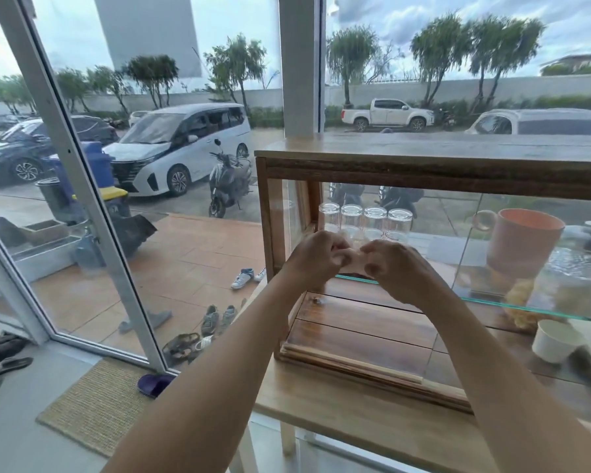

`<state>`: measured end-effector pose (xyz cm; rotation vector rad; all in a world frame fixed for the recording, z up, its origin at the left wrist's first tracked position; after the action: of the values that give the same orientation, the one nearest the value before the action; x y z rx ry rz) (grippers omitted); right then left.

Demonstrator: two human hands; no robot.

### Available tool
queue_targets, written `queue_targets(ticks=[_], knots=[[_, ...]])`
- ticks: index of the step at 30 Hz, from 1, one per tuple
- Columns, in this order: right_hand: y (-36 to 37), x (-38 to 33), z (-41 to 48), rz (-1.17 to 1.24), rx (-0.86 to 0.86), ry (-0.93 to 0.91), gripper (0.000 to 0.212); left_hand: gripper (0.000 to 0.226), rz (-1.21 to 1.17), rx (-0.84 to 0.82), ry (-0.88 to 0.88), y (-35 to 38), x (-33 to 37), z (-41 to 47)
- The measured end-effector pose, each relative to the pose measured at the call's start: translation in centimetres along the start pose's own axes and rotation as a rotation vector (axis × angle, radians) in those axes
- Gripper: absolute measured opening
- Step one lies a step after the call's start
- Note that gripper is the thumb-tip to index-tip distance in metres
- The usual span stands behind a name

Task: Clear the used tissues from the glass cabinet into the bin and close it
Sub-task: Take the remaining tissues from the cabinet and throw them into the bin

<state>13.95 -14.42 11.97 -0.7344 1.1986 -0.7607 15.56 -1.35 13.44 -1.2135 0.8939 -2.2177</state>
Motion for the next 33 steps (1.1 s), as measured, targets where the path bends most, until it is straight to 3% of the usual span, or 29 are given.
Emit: queue_targets(ticks=[5,11,19,26,33], knots=[[-0.5,-1.5,-2.0,0.288,-0.041,-0.073,0.015,0.011,-0.169,0.074,-0.027,-2.0,0.0,-3.9],[3.1,-5.7,-5.7,0.657,-0.287,-0.198,0.015,0.008,-0.449,0.134,-0.154,-5.2,-2.7,-11.9],[14.9,-13.3,-8.9,0.709,-0.601,-0.319,0.018,0.017,-0.547,0.224,-0.409,-7.9,-10.4,-23.9],[28.9,-17.6,-12.9,0.728,-0.885,-0.256,0.020,0.019,-0.669,0.387,-0.749,-6.7,-19.8,-36.3],[45.3,-14.6,-18.8,0.746,-1.210,0.089,0.020,0.030,-0.757,0.448,-1.135,1.2,-29.2,-48.4]])
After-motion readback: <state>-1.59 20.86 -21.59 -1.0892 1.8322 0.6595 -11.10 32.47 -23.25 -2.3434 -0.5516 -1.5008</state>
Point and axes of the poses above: each hand's wrist, its own z-axis towards the middle knuckle, its own y-axis out of the palm, x = y × z, the point moved 10 cm from there along z, towards the middle knuckle, and after that the axes turned 3 degrees about y, right-handed, at the moved point
